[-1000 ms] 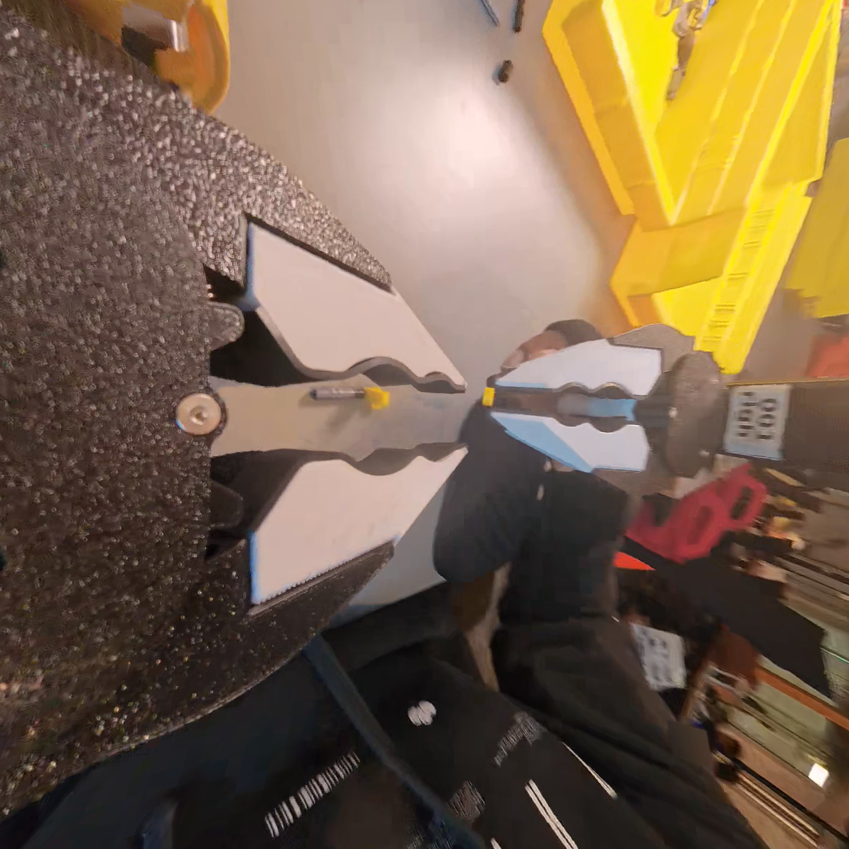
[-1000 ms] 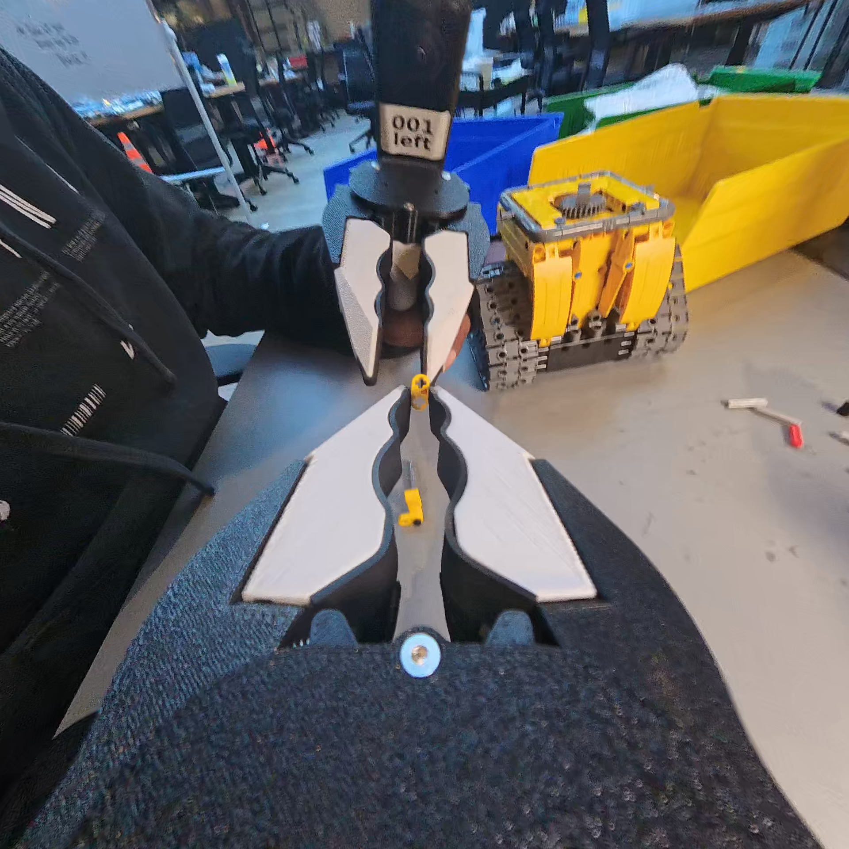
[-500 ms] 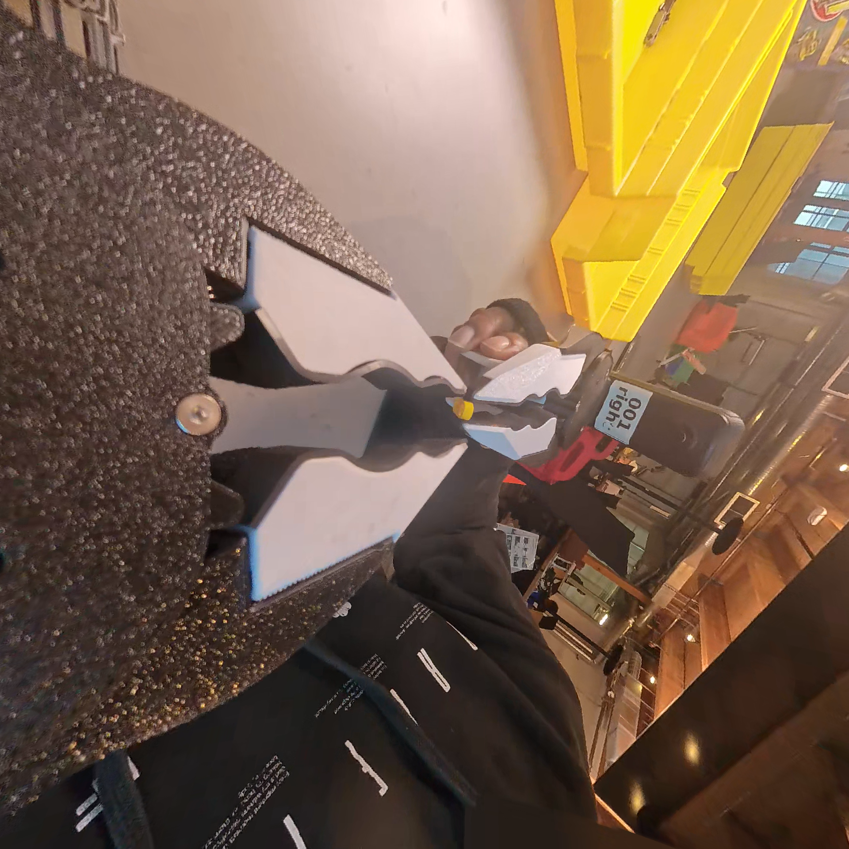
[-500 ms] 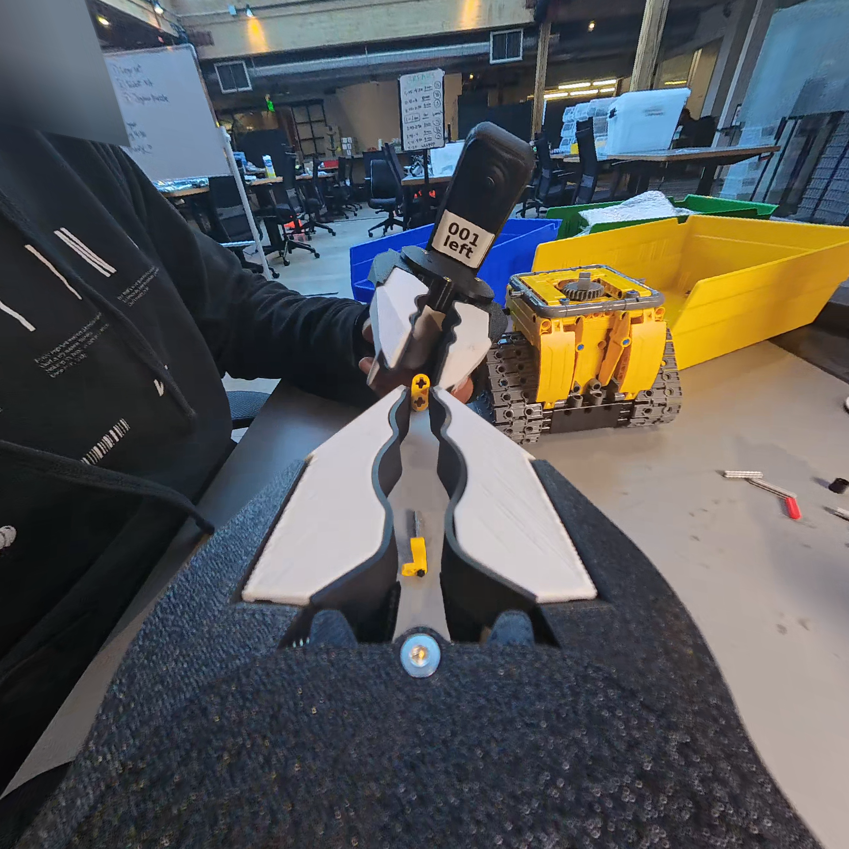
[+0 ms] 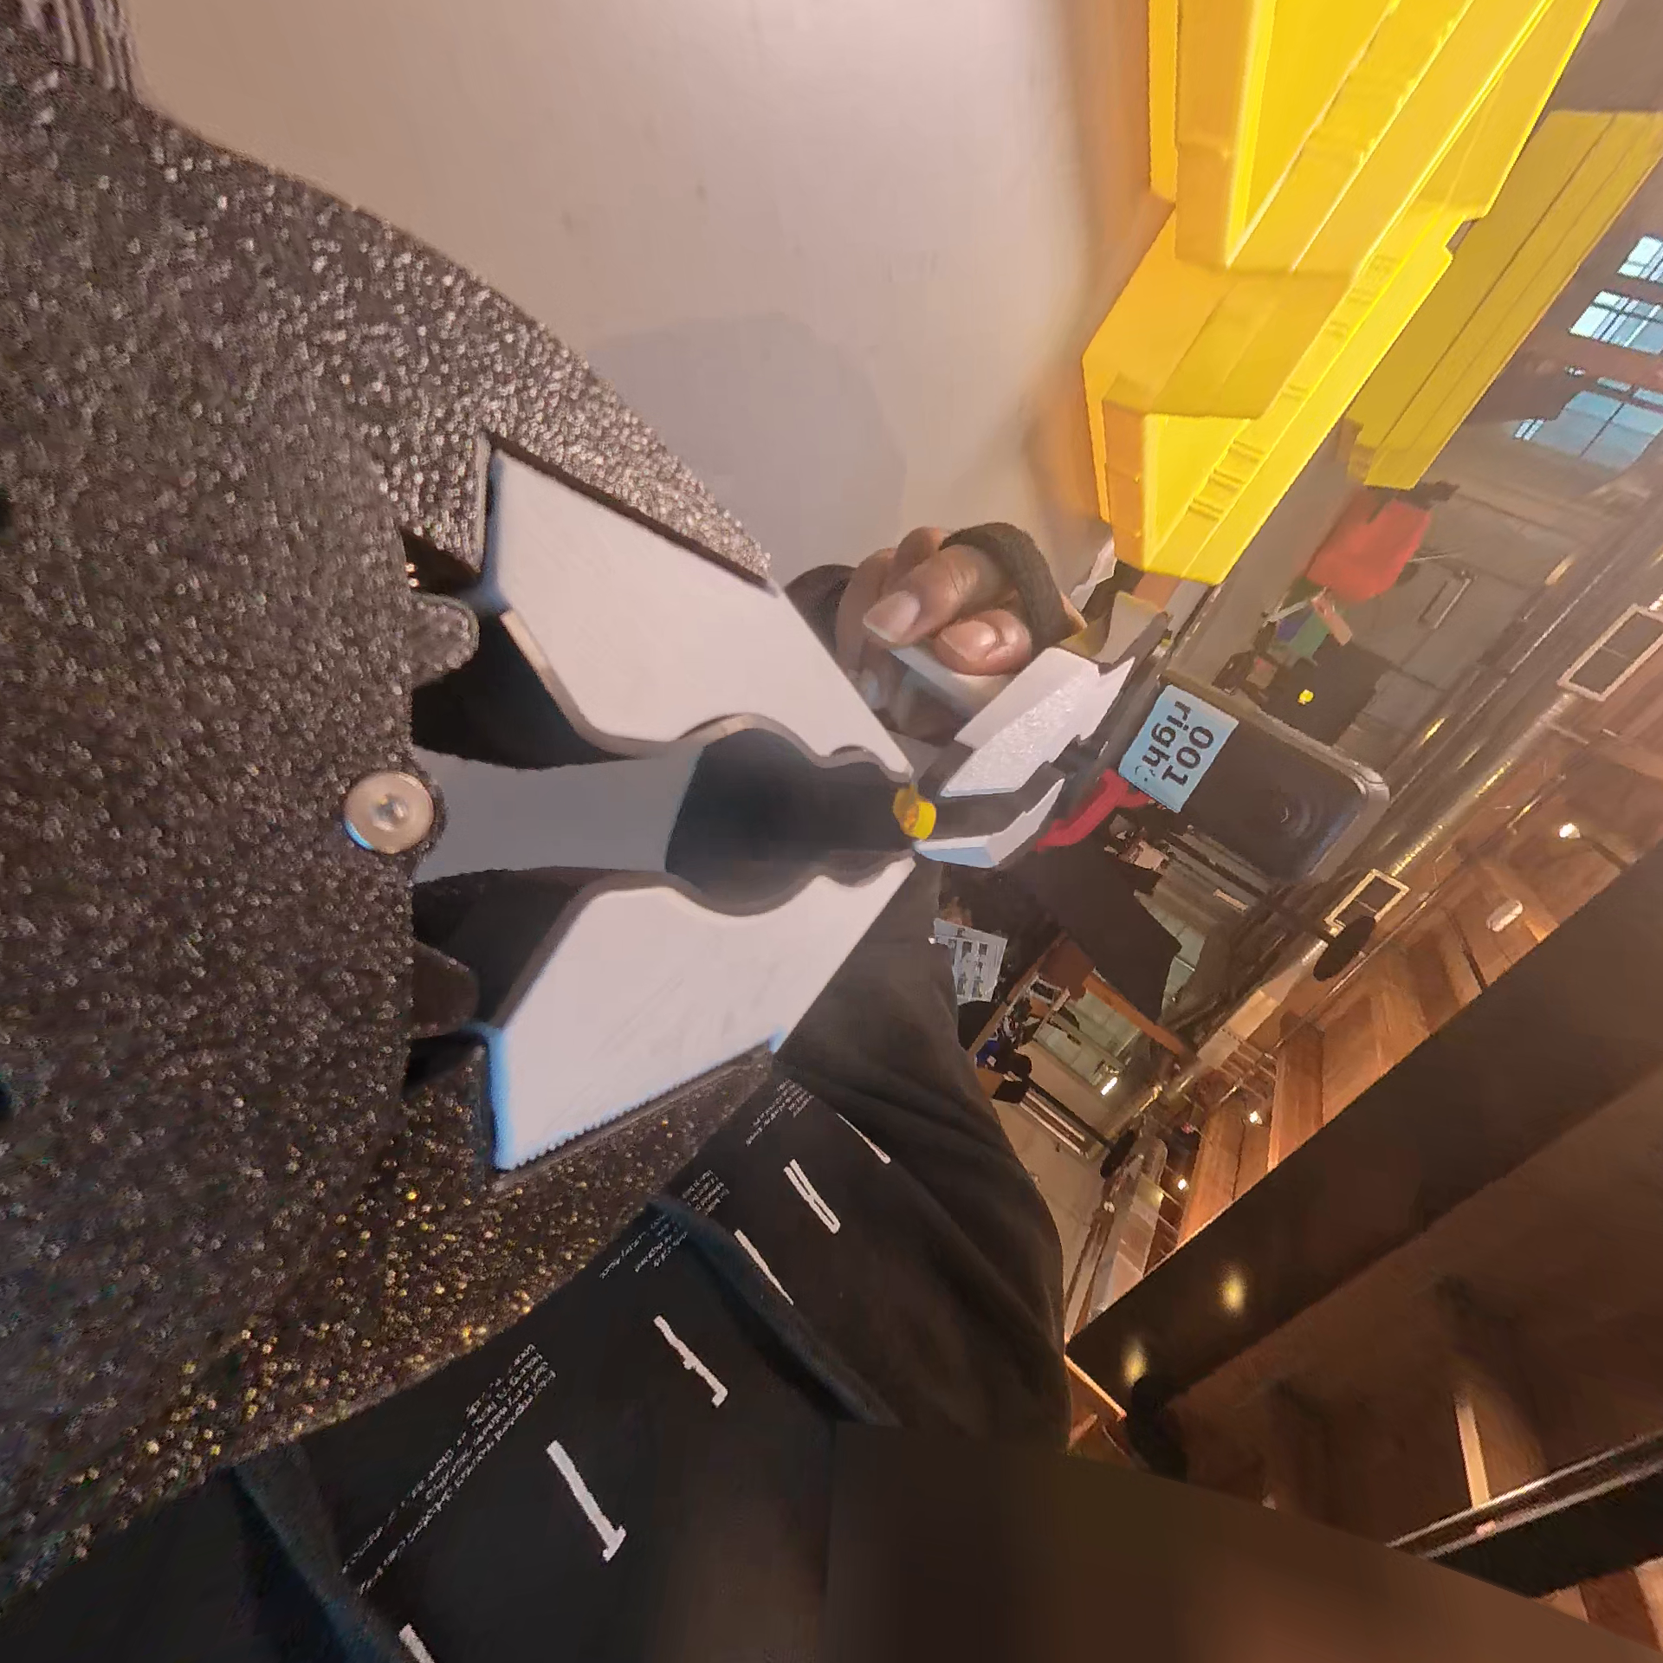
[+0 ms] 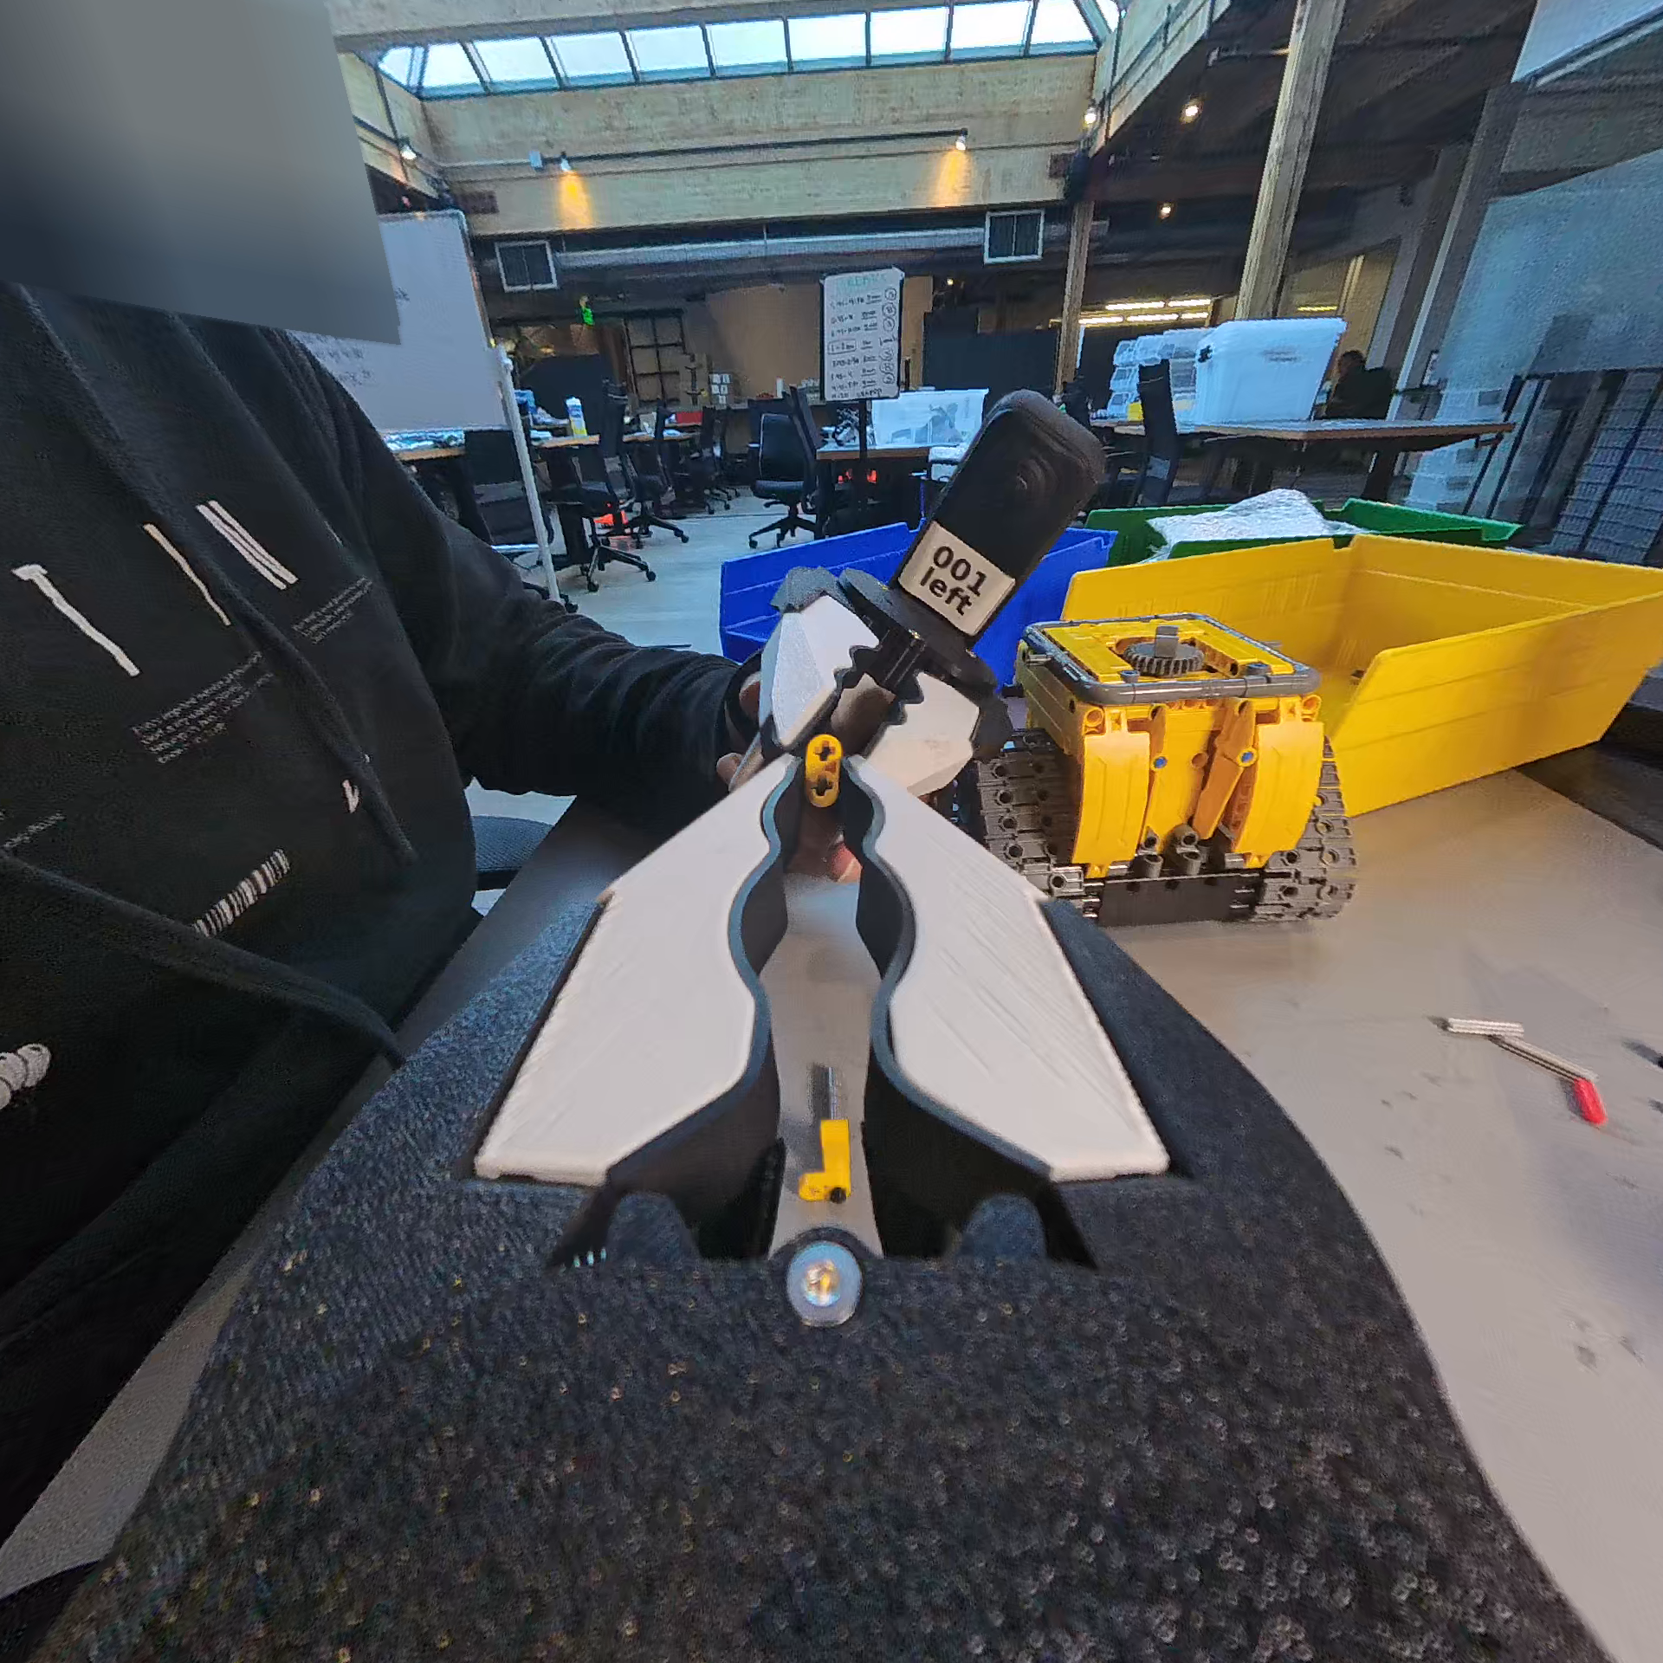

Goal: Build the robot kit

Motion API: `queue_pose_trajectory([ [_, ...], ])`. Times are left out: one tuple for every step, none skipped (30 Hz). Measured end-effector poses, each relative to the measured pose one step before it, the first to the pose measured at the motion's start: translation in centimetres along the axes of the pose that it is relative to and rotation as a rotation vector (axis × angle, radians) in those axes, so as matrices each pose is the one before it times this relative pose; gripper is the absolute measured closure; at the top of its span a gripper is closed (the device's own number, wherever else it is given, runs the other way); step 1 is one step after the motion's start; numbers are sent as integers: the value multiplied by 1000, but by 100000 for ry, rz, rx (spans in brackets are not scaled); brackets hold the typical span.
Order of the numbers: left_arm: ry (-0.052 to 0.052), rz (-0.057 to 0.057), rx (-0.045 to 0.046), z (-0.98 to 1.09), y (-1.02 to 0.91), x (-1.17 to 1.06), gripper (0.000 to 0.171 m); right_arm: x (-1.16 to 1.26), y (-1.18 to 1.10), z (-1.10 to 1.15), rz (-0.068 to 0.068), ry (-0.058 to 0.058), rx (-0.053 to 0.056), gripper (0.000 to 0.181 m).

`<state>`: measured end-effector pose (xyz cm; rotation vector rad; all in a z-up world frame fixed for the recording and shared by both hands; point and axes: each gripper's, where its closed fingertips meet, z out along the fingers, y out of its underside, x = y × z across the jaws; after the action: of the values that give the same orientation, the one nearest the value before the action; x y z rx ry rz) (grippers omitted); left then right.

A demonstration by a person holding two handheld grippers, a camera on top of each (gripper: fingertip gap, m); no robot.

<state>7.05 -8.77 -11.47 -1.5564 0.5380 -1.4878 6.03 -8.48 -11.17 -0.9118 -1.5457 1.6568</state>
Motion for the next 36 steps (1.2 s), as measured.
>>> queue_pose_trajectory([
  [303, -331, -13, 24, 28, 9, 160, -52, 4, 6, -125, -179, 127, 174],
  [285, -547, 131, 0, -17, 12, 161, -2, -23, -19, -90, 87, 230, 174],
  [259, -566, 180, -18, -13, -6, 162, -17, -36, -37, 28, -105, 307, 174],
  [139, -482, 224, -25, -33, -10, 164, 8, -42, -28, 181, -50, 345, 173],
  [292, -166, -76, -13, 22, 18, 167, 149, -7, -34, 210, 843, 89, 173],
  [896, 170, 32, -2, 17, 161, 171, 118, -44, -59, 261, 506, 404, 174],
  [91, 137, -40, 20, 13, 43, 171, -13, -56, -52, 426, -287, 418, 174],
  [-483, 316, -218, 37, 38, -39, 171, -47, -8, -11, 97, -373, 116, 174],
  [-731, 408, -281, 21, 52, -87, 171, -21, 42, 29, -238, 24, -265, 174],
  [-131, 226, -285, 7, 45, -15, 171, -59, 31, 33, -323, -131, -250, 174],
  [80, -122, 19, -6, -2, 4, 171, -35, -11, 6, -227, -42, 22, 174],
  [-960, -148, 269, -9, -23, -168, 171, -89, -17, -4, 0, -504, 123, 174],
  [-364, 155, -133, 7, 40, -70, 168, -162, -9, 15, 86, -992, 73, 174],
  [104, -5, -203, 35, 44, 10, 164, -181, -60, 20, 212, -1150, 424, 174],
  [504, 42, 320, 38, -34, 79, 163, -110, -74, 11, 159, -590, 520, 174],
  [1125, 52, 335, 47, -45, 187, 163, -75, -31, 5, 153, -481, 286, 174],
  [736, 39, 10, 50, -4, 120, 163, -70, -53, -7, 381, -574, 419, 174],
  [291, -70, 146, 29, -15, 49, 163, 13, -19, -18, 181, -18, 180, 173],
  [257, -329, 291, -7, -35, 21, 163, 71, 11, -15, 126, 388, 47, 174],
  [1878, -698, 355, 13, -58, 251, 159, 108, 76, 11, 96, 556, -321, 173],
  [1589, -1269, 216, 30, -36, 196, 157, -82, -33, 6, 471, -796, 345, 174],
  [488, -429, 33, 34, 14, 47, 157, -42, -20, -16, 271, -468, 181, 174],
  [-743, 135, -30, 12, 23, -109, 159, 5, 6, -3, 135, -56, 15, 173],
  [-616, 151, -217, -6, 33, -96, 161, -40, 30, 24, -16, -201, -116, 174],
  [-179, -136, -217, -35, 36, -38, 163, -17, 23, 23, -242, 13, -200, 173],
  [-18, -452, 133, -46, -19, -26, 163, 10, -10, 2, -250, 208, 12, 173],
  [-337, -334, 308, -53, -50, -81, 167, -24, -26, -16, 37, -193, 170, 173],
  [-607, -49, 317, -67, -43, -125, 170, 20, -7, -11, 131, 25, 98, 173],
  [-351, -39, 192, -53, -36, -76, 171, 51, 5, -11, 67, 273, 19, 173],
  [122, -227, 25, -13, -12, 8, 171, -21, -13, -8, 23, -156, 82, 174],
  [194, -145, -58, 4, 19, 33, 171, -30, -7, -7, -93, -124, 54, 173],
  [-65, 29, 3, -9, -3, -12, 171, 15, -2, -1, -96, 156, 20, 174],
  [-174, 40, 48, -16, -12, -30, 171, 26, 5, -5, 65, 153, 27, 173],
  [-9, -3, 155, -40, -20, -20, 171, 35, -33, -33, 93, 180, 201, 173],
  [274, -218, 409, -41, -62, 32, 171, 112, -90, -64, 113, 568, 490, 174],
  [328, -241, 497, -53, -78, 25, 171, 112, -121, -99, 264, 544, 804, 174],
])
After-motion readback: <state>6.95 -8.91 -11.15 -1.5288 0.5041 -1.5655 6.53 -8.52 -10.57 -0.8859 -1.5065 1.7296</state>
